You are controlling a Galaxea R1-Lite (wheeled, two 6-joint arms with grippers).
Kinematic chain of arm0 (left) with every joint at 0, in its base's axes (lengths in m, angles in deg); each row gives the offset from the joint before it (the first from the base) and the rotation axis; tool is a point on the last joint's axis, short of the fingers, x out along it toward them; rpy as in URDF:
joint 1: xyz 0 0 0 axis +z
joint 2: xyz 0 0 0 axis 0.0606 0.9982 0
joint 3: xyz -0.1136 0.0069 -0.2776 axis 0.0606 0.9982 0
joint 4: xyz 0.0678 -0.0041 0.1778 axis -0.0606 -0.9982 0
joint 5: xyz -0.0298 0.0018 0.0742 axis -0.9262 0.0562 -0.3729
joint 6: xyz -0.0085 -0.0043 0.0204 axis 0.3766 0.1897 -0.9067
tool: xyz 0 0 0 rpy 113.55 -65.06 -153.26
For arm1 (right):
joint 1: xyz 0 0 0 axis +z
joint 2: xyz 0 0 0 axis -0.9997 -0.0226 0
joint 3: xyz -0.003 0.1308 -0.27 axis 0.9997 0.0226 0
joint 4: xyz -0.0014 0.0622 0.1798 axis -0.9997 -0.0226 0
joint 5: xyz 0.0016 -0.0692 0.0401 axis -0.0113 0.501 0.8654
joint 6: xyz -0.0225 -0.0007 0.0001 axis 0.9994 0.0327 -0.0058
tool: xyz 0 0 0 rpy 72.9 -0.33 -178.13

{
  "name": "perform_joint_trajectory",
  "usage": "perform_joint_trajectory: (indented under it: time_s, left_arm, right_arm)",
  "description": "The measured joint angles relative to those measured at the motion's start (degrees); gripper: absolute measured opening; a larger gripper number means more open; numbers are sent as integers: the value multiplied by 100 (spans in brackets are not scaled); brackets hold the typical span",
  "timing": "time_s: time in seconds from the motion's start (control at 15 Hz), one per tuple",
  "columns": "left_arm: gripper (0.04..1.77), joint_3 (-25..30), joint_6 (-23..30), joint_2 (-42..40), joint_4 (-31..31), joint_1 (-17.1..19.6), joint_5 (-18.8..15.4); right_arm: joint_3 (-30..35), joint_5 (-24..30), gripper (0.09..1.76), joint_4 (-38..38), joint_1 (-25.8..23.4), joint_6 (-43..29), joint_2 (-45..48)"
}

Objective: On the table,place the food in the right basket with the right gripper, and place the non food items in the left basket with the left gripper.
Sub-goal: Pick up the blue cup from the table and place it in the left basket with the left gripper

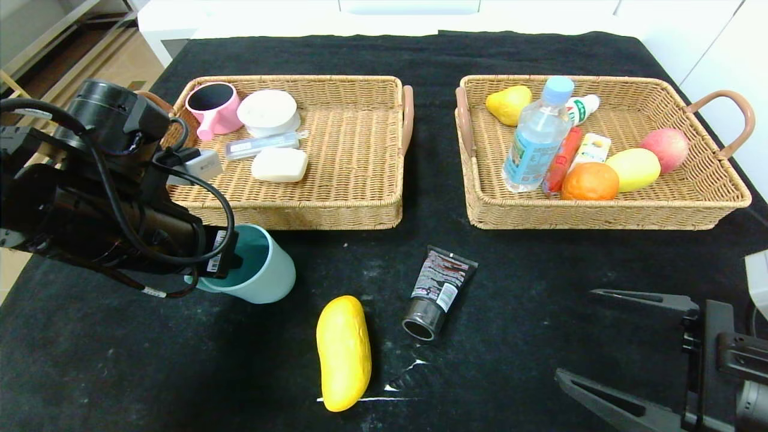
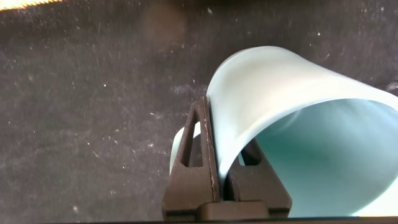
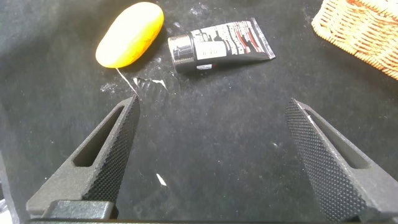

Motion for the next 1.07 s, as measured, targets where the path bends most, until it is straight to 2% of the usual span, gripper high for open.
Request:
perform_joint_trajectory:
  time_s: [0.27, 0.6, 0.93, 1.07]
  left_arm:
    - [18, 11, -20, -301, -100, -126, 11]
    - [18, -48, -15, -920, -599, -560, 28]
    - [18, -262, -48, -1381, -522, -727, 11]
    - [18, -289, -45, -1420, -185, -722, 13]
  right_arm:
    - [0, 0, 171, 0, 6, 0, 16]
    - [-9, 2, 171, 2, 2, -2, 22]
    - [-9, 6, 171, 0, 0, 0, 27]
    - [-6, 9, 171, 2, -2, 0, 30]
